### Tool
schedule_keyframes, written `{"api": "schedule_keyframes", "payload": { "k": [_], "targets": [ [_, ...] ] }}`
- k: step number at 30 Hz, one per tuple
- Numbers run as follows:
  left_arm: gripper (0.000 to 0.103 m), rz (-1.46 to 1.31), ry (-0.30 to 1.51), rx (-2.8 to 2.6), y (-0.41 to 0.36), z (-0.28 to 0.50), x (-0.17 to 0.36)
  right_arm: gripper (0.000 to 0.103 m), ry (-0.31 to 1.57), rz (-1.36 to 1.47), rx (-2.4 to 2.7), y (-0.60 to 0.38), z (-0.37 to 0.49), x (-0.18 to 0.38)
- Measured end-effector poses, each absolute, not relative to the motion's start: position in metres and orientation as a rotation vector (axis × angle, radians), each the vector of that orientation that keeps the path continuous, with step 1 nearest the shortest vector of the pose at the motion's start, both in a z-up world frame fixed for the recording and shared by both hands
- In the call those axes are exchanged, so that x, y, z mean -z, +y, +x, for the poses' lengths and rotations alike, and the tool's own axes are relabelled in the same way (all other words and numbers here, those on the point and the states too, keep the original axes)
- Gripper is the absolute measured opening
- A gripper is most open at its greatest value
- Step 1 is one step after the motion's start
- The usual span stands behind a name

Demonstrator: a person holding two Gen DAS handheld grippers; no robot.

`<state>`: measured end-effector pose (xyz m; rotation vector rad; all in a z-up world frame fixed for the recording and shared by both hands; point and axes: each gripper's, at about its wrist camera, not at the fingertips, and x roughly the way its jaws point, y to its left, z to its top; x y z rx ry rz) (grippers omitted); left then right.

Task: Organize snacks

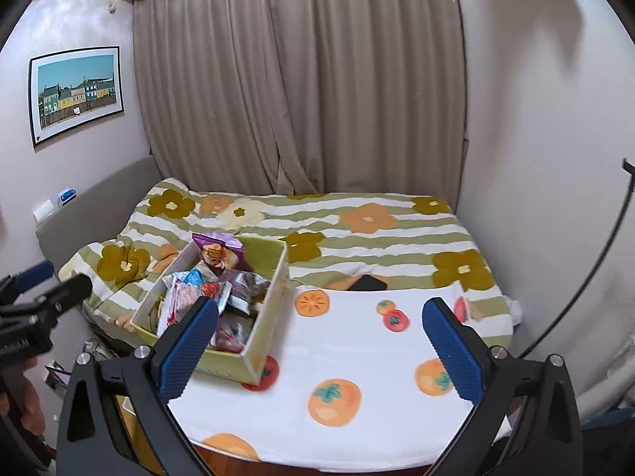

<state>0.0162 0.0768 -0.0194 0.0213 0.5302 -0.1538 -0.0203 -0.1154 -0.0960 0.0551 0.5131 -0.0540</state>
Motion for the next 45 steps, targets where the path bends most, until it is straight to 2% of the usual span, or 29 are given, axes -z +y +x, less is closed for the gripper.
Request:
{"api": "schedule_keyframes", "payload": {
  "k": [17,45],
  "targets": [
    [0.103,0.06,0.518,0.174,0.05,-0.02,0.023,0.102,0.497,0.063,0.097,-0.13,-0.055,0.096],
    [0.103,0.062,0.503,0.154,0.049,-0.013,0.025,0.102,0.517,0.051,0.13,-0.124,-0.05,0.094]
  ]
}}
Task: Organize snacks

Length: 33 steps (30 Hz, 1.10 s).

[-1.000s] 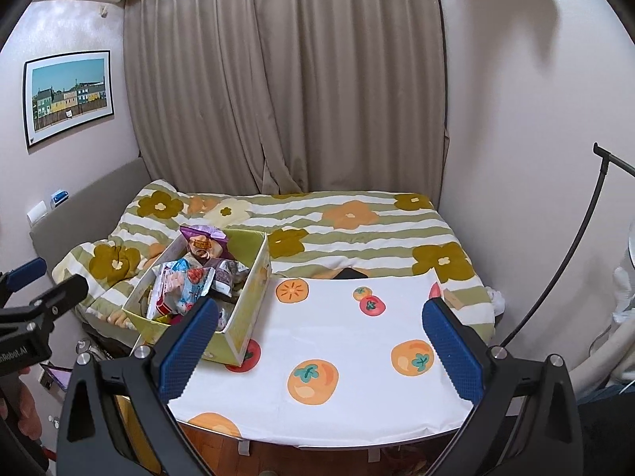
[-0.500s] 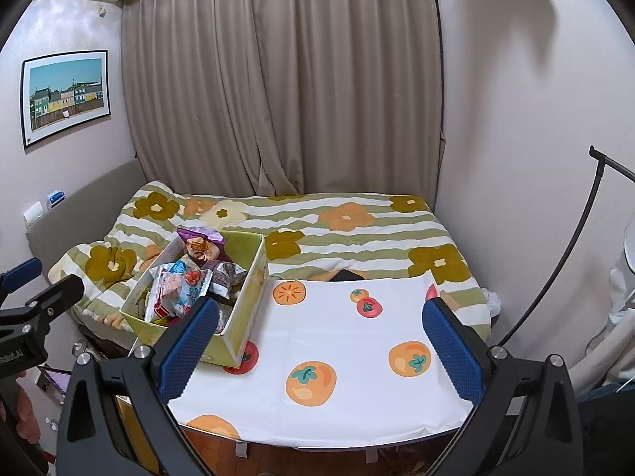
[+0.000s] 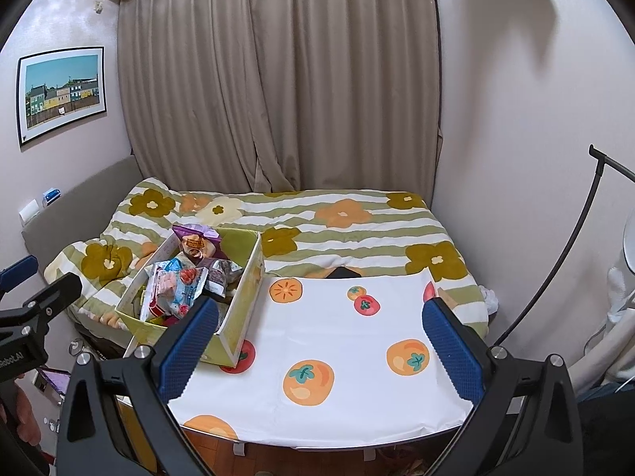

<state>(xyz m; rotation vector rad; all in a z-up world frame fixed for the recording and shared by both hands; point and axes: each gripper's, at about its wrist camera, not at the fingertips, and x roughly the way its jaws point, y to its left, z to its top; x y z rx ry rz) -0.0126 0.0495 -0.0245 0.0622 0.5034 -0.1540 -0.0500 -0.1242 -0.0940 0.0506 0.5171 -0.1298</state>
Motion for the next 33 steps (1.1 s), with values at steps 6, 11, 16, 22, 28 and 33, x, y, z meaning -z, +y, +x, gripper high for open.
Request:
{"api": "schedule_keyframes", "payload": {
  "k": [6,11,16,22,28,33],
  "targets": [
    [0.103,0.062,0.505,0.156,0.049,-0.012,0.025,0.102,0.518,0.05,0.136,-0.124,-0.049,0.095],
    [0.103,0.06,0.51,0.152,0.05,-0.009,0.028,0.102,0.519,0.05,0.138,-0.123,-0.049,0.095],
    [0.103,0.058,0.518,0.154,0.052,-0.007,0.031,0.102,0.519,0.05,0.137,-0.122,-0.048,0.097],
    [0.103,0.062,0.508,0.148,0.055,-0.007,0.03,0.102,0.522,0.051,0.136,-0.121,-0.046,0.098],
    [0.103,0.06,0.502,0.151,0.058,-0.004,0.029,0.102,0.521,0.051,0.137,-0.119,-0.046,0.098],
    [0.103,0.07,0.496,0.154,0.058,0.0,0.03,0.102,0.525,0.053,0.136,-0.119,-0.043,0.098]
  ]
}}
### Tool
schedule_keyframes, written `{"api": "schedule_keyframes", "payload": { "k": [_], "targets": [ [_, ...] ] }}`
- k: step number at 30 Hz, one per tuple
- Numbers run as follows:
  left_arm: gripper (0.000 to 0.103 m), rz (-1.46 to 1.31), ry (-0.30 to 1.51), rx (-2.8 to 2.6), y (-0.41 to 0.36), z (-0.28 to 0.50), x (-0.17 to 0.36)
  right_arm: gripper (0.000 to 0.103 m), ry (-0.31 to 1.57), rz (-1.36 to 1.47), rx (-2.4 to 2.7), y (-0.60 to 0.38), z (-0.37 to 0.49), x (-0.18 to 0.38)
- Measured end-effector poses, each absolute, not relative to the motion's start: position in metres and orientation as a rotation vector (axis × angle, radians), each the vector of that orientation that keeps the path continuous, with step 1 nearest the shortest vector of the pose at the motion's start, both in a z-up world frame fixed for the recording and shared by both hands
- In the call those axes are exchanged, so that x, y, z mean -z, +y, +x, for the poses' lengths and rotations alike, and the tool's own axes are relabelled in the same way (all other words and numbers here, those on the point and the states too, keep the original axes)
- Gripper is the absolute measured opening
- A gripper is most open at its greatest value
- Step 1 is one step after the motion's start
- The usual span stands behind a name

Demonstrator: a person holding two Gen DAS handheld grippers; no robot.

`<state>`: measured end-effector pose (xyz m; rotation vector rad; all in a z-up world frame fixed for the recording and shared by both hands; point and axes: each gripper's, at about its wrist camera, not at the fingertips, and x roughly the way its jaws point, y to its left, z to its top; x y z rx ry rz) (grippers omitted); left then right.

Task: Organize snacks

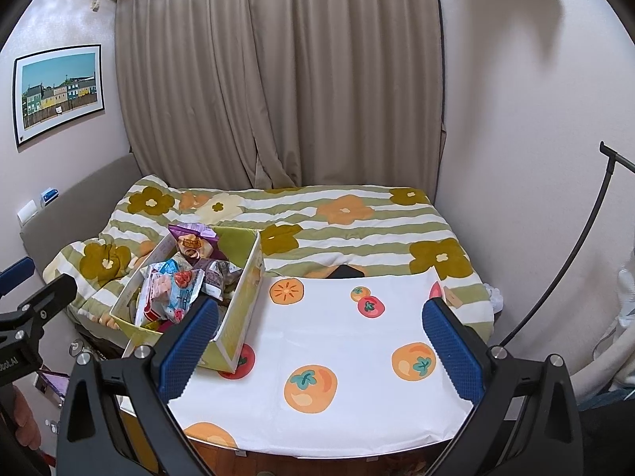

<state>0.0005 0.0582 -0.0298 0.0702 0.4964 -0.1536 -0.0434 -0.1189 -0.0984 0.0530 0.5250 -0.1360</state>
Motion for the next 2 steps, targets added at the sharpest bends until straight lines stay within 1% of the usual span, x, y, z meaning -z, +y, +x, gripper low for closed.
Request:
{"api": "schedule_keyframes", "payload": {
  "k": [2],
  "targets": [
    [0.103,0.071,0.498,0.154,0.0588,0.0039,0.0306,0.102,0.53,0.054,0.133,-0.1165,-0.0406,0.0989]
  ]
}}
